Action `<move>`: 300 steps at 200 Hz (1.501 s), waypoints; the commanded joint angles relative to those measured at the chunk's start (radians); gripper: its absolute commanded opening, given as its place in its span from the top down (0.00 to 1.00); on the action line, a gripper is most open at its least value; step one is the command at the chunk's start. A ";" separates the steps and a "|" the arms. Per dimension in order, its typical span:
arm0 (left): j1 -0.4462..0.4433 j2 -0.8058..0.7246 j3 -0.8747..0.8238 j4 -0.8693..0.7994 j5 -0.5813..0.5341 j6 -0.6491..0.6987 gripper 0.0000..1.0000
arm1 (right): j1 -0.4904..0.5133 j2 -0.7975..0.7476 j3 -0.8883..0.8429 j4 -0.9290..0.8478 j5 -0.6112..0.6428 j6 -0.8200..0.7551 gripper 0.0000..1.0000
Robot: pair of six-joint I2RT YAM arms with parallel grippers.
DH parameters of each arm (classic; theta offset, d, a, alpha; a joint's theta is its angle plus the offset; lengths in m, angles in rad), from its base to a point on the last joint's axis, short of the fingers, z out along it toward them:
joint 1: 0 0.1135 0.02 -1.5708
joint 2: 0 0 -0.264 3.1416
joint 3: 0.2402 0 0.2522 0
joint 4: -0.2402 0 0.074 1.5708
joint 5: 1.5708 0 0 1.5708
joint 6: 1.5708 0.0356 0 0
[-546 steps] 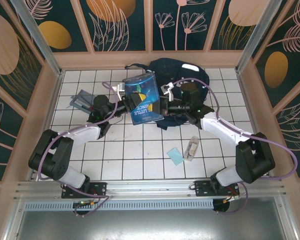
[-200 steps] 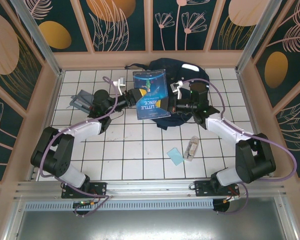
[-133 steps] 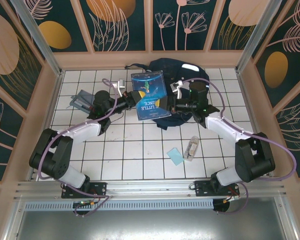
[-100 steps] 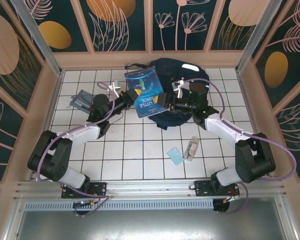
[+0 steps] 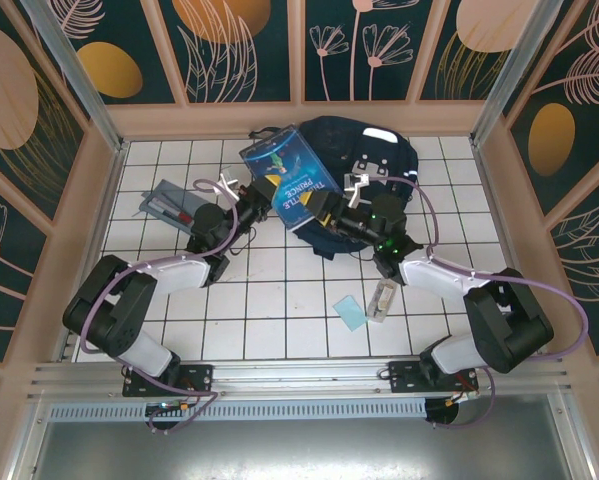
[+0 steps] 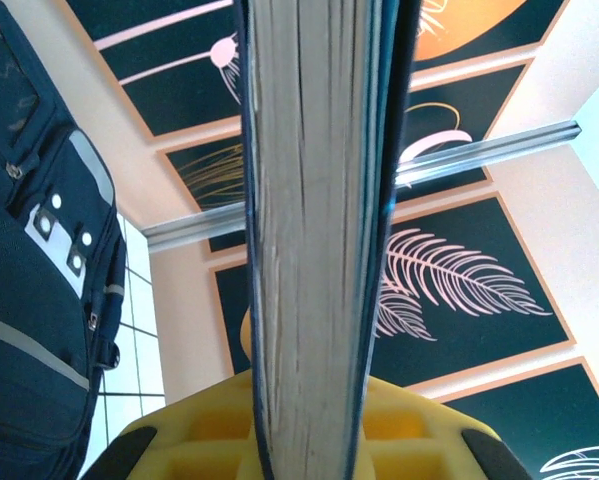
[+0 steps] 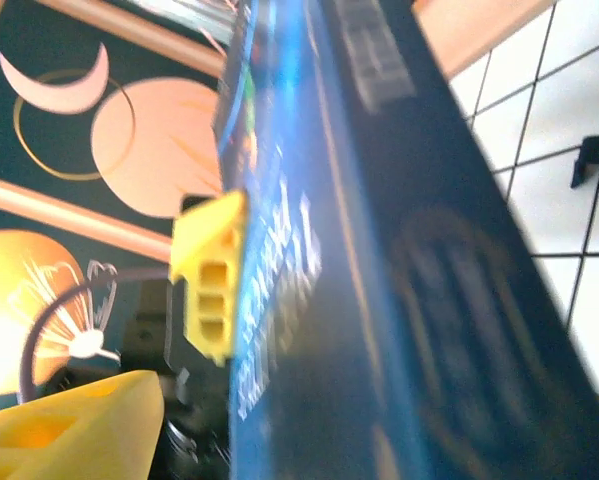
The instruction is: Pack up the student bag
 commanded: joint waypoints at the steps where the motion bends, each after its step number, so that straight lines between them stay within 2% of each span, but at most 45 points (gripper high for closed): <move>1: -0.017 0.005 0.005 0.123 -0.033 -0.024 1.00 | 0.005 0.006 0.045 0.104 0.057 0.008 0.46; 20: -0.023 0.020 0.023 0.123 -0.010 -0.026 1.00 | 0.005 0.017 0.054 0.109 0.053 0.008 0.79; 28: -0.023 0.030 0.039 0.118 0.018 -0.024 0.92 | 0.000 0.011 0.050 0.103 0.057 -0.001 0.93; 31: -0.022 0.035 0.046 0.115 0.029 -0.021 0.85 | -0.004 0.006 0.048 0.098 0.059 -0.005 1.00; 35: -0.024 0.041 0.054 0.109 0.046 -0.019 0.72 | -0.011 -0.001 0.044 0.087 0.062 -0.009 1.00; 44: -0.024 0.049 0.075 0.063 0.083 -0.007 0.32 | -0.012 -0.027 0.032 0.057 0.071 -0.019 1.00; 48: -0.023 0.050 0.085 0.027 0.097 0.007 0.11 | -0.046 -0.042 0.025 0.045 0.073 -0.026 1.00; 51: -0.023 0.050 0.097 0.007 0.112 0.023 0.03 | -0.058 -0.055 0.020 0.032 0.073 -0.032 1.00; 54: -0.024 0.049 0.107 -0.023 0.124 0.046 0.02 | -0.069 -0.069 0.014 0.016 0.074 -0.039 1.00; 66: -0.024 0.037 0.152 -0.193 0.168 0.176 0.01 | -0.125 -0.139 0.002 -0.086 0.084 -0.081 1.00; 78: -0.024 0.027 0.226 -0.417 0.188 0.372 0.01 | -0.181 -0.218 0.001 -0.218 0.101 -0.155 1.00; 94: -0.024 0.045 0.375 -0.758 0.166 0.639 0.02 | -0.260 -0.323 0.012 -0.410 0.149 -0.257 1.00; 110: -0.023 0.097 0.507 -0.986 0.132 0.829 0.01 | -0.359 -0.408 0.006 -0.552 0.172 -0.309 1.00; 149: -0.036 0.286 0.772 -1.299 0.060 1.135 0.06 | -0.650 -0.528 -0.034 -0.744 0.049 -0.352 1.00; 185: -0.087 0.472 1.035 -1.535 0.005 1.400 0.09 | -0.845 -0.552 -0.086 -0.769 -0.108 -0.357 1.00; 206: -0.103 0.566 1.177 -1.640 0.024 1.502 0.11 | -0.882 -0.548 -0.119 -0.760 -0.153 -0.340 1.00; 223: -0.114 0.642 1.294 -1.729 0.037 1.542 0.21 | -0.888 -0.542 -0.144 -0.751 -0.174 -0.329 1.00; 231: -0.122 0.672 1.341 -1.772 0.031 1.559 0.23 | -0.889 -0.539 -0.153 -0.748 -0.182 -0.327 1.00; 262: -0.180 0.726 1.372 -1.813 -0.062 1.633 0.18 | -0.897 -0.531 -0.180 -0.716 -0.204 -0.301 1.00; 300: -0.190 0.753 1.378 -1.806 -0.045 1.650 0.17 | -0.901 -0.515 -0.173 -0.711 -0.215 -0.303 1.00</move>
